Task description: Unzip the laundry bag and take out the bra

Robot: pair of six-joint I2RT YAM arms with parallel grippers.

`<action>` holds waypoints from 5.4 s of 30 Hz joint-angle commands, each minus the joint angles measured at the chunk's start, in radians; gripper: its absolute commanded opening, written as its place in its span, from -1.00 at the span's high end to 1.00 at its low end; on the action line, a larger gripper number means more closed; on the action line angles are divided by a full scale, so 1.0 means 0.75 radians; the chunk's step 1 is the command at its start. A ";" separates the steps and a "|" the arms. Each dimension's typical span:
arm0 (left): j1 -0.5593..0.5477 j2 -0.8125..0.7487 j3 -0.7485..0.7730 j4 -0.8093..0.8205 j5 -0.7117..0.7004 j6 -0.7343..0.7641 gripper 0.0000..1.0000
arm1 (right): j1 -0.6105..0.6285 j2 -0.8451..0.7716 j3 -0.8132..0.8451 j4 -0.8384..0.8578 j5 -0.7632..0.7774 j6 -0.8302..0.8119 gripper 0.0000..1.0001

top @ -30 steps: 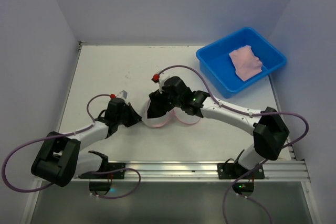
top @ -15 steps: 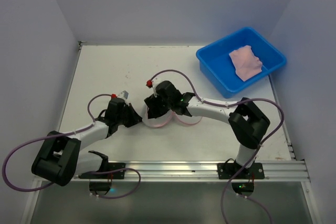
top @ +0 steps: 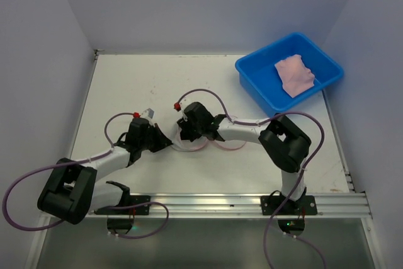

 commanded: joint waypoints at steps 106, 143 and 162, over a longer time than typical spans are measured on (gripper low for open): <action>0.052 -0.215 -0.097 -0.097 -0.133 -0.187 1.00 | -0.615 -0.592 -0.592 -0.252 0.056 0.965 -0.53; -0.165 0.132 0.136 0.064 -0.073 -0.228 1.00 | -0.139 -0.834 -0.117 -0.432 0.183 0.646 1.00; -0.242 0.210 0.036 0.230 -0.047 -0.342 1.00 | 0.058 -0.118 0.036 -0.195 -0.028 0.589 1.00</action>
